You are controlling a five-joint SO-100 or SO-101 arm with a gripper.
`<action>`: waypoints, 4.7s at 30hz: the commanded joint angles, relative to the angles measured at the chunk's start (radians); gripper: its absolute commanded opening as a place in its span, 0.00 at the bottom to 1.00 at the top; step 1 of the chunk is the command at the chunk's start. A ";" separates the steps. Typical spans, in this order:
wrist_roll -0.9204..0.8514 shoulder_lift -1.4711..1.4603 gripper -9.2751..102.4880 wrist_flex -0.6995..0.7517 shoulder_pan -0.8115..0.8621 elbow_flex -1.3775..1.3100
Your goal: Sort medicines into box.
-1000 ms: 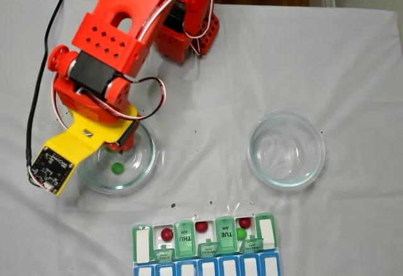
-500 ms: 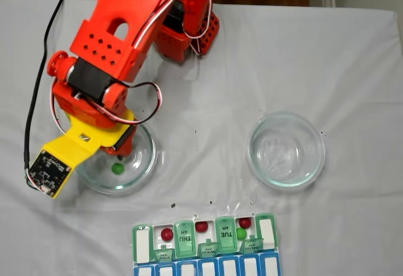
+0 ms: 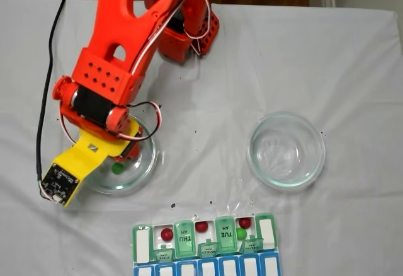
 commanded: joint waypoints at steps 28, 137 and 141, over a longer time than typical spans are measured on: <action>-0.008 -0.018 0.24 -0.034 0.008 -0.147; 0.190 0.313 0.08 0.267 -0.071 -0.255; 0.420 0.437 0.08 0.181 -0.166 -0.172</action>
